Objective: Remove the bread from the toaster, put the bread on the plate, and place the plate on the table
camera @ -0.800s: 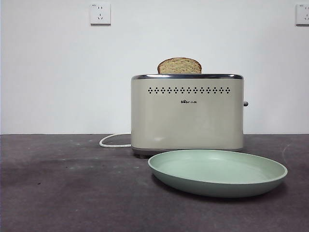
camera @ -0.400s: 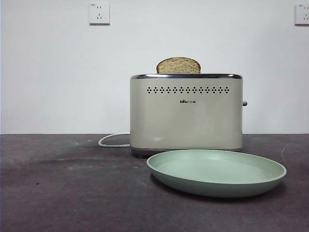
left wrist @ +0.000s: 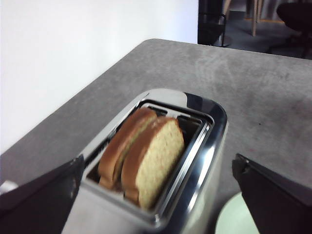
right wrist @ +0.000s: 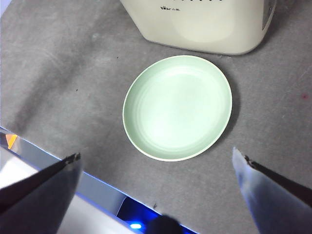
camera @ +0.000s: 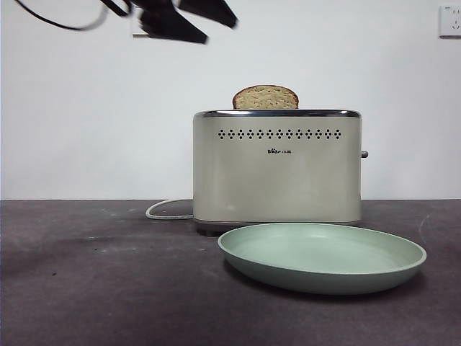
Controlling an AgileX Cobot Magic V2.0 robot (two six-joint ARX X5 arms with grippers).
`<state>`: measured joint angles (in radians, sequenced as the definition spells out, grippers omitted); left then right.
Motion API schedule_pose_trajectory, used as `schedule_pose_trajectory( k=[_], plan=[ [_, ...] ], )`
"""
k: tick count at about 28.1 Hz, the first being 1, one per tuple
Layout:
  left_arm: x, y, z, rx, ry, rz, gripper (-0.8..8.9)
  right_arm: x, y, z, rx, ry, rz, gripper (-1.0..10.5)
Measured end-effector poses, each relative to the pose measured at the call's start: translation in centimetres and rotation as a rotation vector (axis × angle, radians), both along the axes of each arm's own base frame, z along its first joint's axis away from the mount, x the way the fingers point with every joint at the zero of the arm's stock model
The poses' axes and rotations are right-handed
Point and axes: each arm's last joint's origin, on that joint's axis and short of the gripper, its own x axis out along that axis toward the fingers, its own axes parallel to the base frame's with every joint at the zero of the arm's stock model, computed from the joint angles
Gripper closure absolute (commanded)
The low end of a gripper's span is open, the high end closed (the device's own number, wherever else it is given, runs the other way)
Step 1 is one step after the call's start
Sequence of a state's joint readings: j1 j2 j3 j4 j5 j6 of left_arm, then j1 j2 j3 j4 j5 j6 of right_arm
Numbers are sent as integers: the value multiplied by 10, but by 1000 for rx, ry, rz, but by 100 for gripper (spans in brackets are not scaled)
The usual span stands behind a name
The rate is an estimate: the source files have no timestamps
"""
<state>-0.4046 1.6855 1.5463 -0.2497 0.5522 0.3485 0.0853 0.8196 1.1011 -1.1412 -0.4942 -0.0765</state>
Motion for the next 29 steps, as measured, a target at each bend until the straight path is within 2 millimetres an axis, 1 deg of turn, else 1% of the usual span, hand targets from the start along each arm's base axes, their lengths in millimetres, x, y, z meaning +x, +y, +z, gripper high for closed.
schedule_pose_trajectory(
  k=[3,5,8,10,11,14,19,21,22,24,29],
  plan=[
    [16,-16,-11,13,-7,-26,220,1,0,0,-2,3,2,350],
    [25,-25,-22,17,-11,-40,221,2,0,-1,-2,3,2,350],
    [32,-34,-40,35,21,-53,226,2,0,0,-2,1,2,350],
    [37,-38,-51,47,39,-58,260,2,0,0,-2,2,2,350],
    [39,-40,-56,50,45,-61,261,2,0,0,-2,1,2,350],
    [43,-43,-64,56,50,-61,264,2,0,0,-2,1,2,350],
    [43,-46,-66,55,48,-66,425,2,0,0,-2,1,2,350],
    [42,-48,-65,53,41,-73,595,3,0,-1,-2,3,2,351],
    [42,-49,-65,53,42,-73,702,4,0,-1,-3,6,2,351],
    [41,-49,-66,55,47,-76,825,5,0,-1,-3,11,2,351],
    [42,-49,-64,55,31,-64,822,5,0,-2,-6,10,-1,352]
  ],
)
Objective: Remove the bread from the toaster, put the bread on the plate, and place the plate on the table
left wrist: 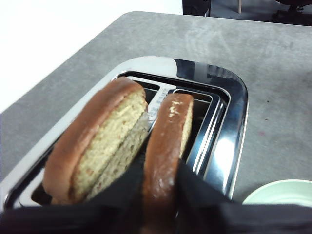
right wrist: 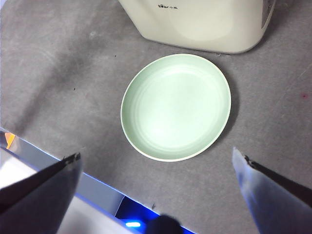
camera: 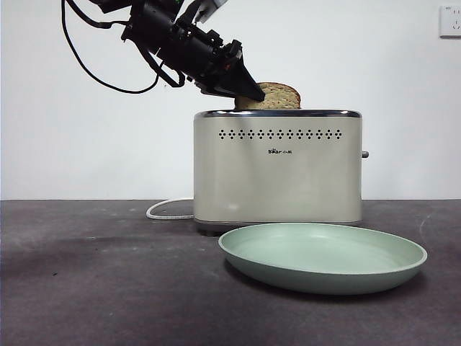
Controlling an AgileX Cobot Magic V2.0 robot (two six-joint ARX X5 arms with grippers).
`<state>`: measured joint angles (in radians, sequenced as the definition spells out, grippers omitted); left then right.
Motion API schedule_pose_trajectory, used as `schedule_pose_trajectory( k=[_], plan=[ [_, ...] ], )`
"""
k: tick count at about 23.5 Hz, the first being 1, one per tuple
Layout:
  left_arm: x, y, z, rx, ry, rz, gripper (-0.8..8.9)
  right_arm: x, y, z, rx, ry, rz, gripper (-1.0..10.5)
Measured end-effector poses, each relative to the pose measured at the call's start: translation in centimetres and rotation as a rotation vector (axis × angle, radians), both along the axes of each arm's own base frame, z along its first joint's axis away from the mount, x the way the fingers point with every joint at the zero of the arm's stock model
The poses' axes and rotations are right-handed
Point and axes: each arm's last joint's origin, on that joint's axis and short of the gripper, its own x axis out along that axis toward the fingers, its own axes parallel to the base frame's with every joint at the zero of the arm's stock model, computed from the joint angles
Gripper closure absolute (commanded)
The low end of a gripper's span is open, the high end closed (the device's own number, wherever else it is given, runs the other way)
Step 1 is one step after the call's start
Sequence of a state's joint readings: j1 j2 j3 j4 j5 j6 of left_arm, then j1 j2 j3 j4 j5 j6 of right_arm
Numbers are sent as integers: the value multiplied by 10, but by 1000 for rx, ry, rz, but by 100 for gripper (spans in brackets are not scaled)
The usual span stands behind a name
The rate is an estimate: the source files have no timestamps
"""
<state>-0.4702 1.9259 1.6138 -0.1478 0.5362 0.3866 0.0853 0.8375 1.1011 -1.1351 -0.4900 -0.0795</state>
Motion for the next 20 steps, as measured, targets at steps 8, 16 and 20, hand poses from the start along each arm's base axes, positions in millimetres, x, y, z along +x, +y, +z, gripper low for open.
schedule_pose_trajectory(
  k=[8,16,20],
  plan=[
    [-5,1,31,-9,-15,-7,822,0,0,0,-1,0,0,352],
    [-64,31,124,-99,-156,-5,821,21,0,-7,-60,26,-48,353],
    [-116,58,171,-140,-203,9,819,47,2,-14,-52,51,-61,355]
  ],
)
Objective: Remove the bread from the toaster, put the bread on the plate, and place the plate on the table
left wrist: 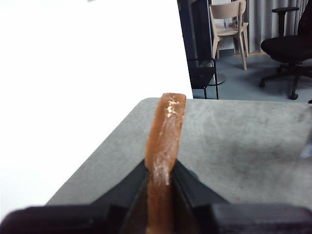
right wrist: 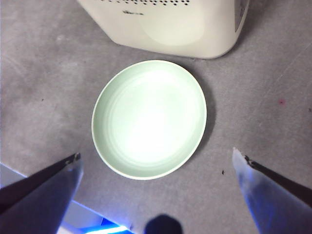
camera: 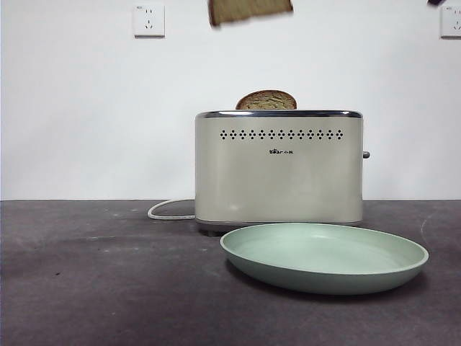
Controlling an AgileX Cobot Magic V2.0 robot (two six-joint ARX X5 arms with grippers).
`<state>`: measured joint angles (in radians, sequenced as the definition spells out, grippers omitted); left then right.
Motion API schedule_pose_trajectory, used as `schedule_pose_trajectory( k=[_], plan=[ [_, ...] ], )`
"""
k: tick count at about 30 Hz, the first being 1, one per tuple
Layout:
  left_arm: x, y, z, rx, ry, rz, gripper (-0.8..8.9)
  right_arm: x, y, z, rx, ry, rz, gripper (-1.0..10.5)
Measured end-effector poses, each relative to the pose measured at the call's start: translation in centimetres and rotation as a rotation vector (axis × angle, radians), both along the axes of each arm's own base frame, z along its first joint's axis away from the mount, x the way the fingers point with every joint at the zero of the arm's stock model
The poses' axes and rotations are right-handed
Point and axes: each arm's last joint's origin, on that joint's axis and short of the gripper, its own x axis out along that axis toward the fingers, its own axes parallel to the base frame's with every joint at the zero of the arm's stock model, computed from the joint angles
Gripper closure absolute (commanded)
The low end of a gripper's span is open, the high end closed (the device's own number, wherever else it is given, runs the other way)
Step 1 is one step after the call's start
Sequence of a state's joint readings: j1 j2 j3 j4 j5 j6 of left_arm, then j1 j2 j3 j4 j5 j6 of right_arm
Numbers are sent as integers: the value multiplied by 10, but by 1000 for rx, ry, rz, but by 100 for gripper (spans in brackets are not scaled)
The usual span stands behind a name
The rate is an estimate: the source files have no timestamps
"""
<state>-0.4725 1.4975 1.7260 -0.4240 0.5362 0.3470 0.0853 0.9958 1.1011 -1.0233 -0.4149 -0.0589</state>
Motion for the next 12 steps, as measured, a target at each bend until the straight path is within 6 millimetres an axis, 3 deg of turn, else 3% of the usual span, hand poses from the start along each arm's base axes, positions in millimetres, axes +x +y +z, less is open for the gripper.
schedule_pose_trajectory(
  k=[6,12],
  plan=[
    [-47,27,20,29,48,24,818,36,3,-24,-5,116,-8,425],
    [-69,38,7,117,220,11,818,73,6,-53,-16,204,-10,426]
  ],
)
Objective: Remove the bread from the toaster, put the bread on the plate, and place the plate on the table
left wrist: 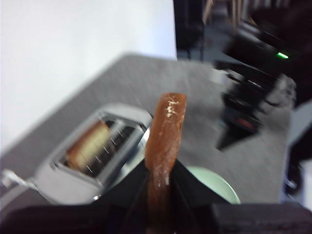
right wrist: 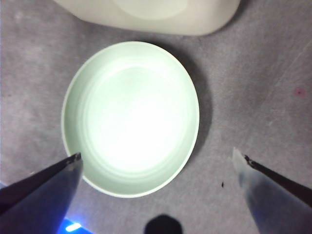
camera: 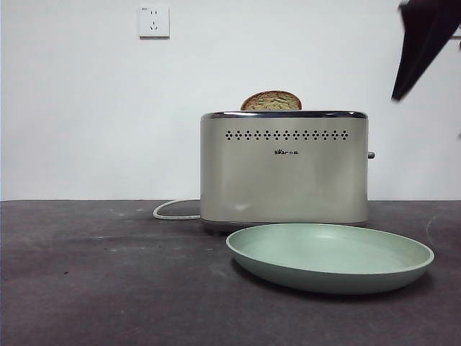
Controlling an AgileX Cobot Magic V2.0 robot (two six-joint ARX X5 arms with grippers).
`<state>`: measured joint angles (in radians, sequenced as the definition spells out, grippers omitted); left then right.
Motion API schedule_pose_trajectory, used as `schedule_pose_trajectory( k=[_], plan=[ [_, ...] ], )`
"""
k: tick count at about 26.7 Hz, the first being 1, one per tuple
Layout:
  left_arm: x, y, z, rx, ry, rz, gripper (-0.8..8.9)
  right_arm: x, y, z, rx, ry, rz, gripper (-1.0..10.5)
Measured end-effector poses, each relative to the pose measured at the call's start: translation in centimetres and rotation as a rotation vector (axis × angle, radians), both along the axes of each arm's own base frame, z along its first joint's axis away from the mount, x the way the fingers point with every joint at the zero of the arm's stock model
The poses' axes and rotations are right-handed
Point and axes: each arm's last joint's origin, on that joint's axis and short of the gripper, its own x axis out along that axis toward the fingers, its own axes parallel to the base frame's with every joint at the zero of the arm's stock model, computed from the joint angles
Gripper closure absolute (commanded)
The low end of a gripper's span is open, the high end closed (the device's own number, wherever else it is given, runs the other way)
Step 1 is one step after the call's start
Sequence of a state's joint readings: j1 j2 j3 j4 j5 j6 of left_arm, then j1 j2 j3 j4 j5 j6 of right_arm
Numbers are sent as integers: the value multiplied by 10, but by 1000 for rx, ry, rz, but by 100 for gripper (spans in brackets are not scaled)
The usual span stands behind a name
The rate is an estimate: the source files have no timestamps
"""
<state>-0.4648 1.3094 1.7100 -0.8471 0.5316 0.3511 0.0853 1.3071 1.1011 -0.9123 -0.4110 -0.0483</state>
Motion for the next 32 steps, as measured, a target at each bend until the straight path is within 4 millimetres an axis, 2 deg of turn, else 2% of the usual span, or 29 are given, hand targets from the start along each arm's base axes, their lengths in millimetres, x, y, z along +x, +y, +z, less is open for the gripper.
schedule_pose_trajectory(
  k=[6,10,13,15,17,20,22,25,29,32],
  plan=[
    [-22,3,-32,20,66,-39,818,29,3,-39,-12,141,0,463],
    [-42,11,-55,-13,74,-38,818,45,4,-64,-17,206,1,552],
    [-58,20,-90,-13,158,-1,818,56,6,-88,-23,263,4,610],
    [-61,22,-103,-5,204,16,819,61,9,-97,-25,275,14,610],
    [-62,22,-105,-12,216,21,819,65,13,-104,-26,268,22,614],
    [-64,20,-104,-22,214,12,819,69,18,-113,-29,276,39,731],
    [-64,20,-103,-27,211,10,819,71,21,-118,-30,282,46,733],
    [-63,20,-102,-38,216,17,819,73,23,-120,-29,269,52,864],
    [-63,20,-102,-42,222,20,819,73,23,-120,-29,264,52,963],
    [-63,20,-102,-53,238,28,819,73,23,-120,-29,263,52,963]
  ],
)
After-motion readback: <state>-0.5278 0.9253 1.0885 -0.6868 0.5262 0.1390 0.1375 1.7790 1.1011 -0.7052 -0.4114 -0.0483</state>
